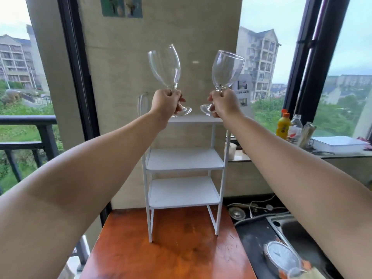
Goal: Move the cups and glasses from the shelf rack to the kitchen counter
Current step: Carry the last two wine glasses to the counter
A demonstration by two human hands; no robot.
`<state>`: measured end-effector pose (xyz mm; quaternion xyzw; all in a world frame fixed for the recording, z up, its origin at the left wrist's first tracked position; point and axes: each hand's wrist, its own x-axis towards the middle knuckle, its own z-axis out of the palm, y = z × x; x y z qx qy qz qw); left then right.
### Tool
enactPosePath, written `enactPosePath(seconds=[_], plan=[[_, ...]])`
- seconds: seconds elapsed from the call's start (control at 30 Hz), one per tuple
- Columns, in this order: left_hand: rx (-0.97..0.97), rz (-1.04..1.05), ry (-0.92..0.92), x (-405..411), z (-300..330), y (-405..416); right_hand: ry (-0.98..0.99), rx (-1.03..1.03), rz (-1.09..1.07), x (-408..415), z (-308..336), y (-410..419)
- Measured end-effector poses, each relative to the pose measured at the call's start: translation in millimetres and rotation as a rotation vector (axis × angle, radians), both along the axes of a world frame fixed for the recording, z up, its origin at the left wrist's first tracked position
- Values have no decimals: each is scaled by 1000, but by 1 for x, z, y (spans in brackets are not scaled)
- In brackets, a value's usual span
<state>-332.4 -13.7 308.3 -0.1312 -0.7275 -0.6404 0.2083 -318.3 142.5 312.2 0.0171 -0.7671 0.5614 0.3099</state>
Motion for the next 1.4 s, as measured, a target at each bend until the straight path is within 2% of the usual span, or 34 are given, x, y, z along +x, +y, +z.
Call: enactPosePath(seconds=[0.13, 0.33, 0.63, 0.77, 0.93, 1.4], plan=[[-3, -68, -8, 47, -19, 31, -6, 45, -94, 48, -19, 34], [-7, -232, -181, 123, -98, 105, -145, 89, -211, 164, -84, 109], [-317, -466, -317, 243, -215, 220, -449, 40, -462, 341, -219, 212], [-426, -576, -345, 284, -260, 258, -545, -44, -587, 402, -265, 237], [-555, -750, -373, 331, -311, 295, -580, -271, -727, 470, -313, 256], [-804, -1343, -354, 478, -376, 369, -618, -676, -1325, 640, -363, 212]])
